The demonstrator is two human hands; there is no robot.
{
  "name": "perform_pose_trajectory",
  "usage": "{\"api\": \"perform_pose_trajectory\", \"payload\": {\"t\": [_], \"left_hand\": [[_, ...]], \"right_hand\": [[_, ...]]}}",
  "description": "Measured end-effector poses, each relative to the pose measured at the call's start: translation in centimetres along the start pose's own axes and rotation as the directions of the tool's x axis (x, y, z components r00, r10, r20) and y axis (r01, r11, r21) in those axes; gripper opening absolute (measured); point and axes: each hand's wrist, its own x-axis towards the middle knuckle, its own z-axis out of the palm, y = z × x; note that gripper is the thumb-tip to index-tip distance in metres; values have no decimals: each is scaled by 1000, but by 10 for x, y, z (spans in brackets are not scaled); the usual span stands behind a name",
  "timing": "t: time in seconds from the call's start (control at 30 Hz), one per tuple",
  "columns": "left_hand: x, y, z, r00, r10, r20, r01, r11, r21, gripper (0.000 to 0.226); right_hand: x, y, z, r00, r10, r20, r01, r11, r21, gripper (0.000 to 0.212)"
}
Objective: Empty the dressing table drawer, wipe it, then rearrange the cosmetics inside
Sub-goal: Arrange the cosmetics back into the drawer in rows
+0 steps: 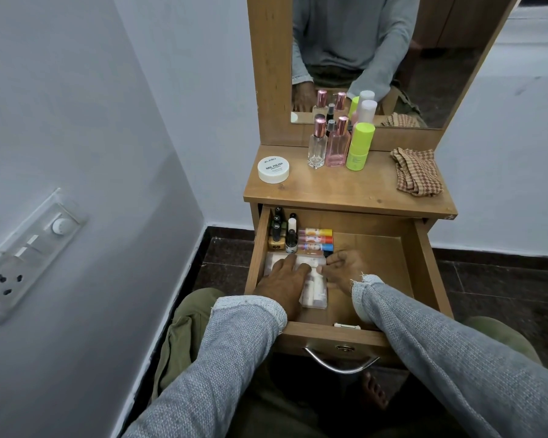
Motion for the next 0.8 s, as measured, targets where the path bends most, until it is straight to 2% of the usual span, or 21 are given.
{"api": "perform_pose_trajectory", "payload": {"t": [0.43,0.8], "left_hand": [[0,0,-1,1000,-2,10,2,1000,-1,77],[3,-1,3,1000,-8,-3,8,1000,-17,76]], "right_hand": [[0,0,0,1000,-3,23,3,1000,31,17],[1,0,1,1000,-9,-1,9,1000,-12,19]]}}
